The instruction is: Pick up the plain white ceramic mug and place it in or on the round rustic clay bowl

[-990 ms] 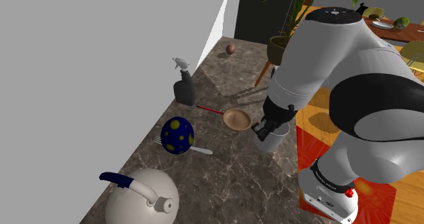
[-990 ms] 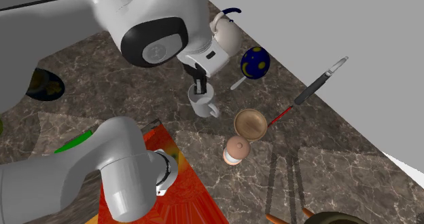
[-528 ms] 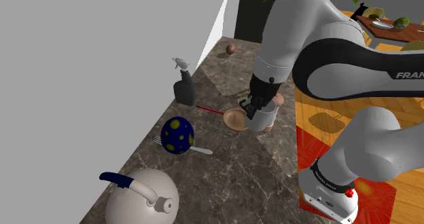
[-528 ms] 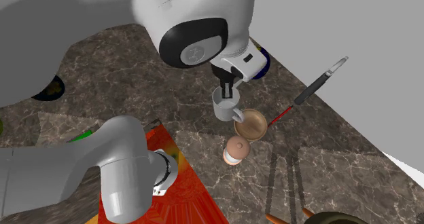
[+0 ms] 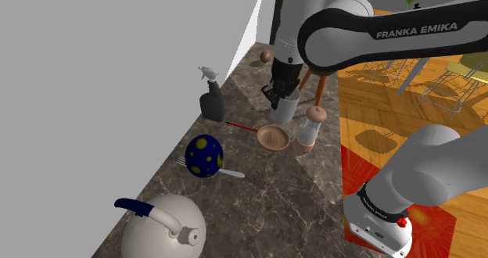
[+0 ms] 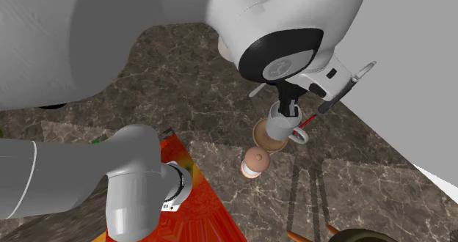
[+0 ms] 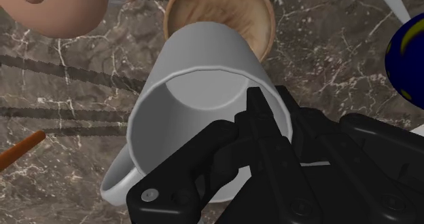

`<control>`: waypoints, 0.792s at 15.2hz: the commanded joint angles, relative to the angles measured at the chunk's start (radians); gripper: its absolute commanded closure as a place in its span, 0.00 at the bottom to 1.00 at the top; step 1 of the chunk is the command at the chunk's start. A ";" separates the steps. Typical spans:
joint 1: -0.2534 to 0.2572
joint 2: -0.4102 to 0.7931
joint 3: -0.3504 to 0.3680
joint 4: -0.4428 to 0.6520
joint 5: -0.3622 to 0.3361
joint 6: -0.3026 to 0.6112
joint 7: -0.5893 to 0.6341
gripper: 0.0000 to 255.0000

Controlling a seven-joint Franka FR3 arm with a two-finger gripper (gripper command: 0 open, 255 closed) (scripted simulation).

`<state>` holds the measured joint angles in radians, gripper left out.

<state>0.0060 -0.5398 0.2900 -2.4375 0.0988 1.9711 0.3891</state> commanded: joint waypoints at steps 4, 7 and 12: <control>-0.014 0.053 -0.002 0.002 -0.013 0.051 -0.008 1.00; -0.014 0.065 0.003 -0.030 -0.012 0.094 -0.006 1.00; -0.014 0.089 0.013 -0.080 -0.012 0.168 0.000 1.00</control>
<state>-0.0078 -0.4582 0.3002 -2.5097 0.0869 2.1230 0.3868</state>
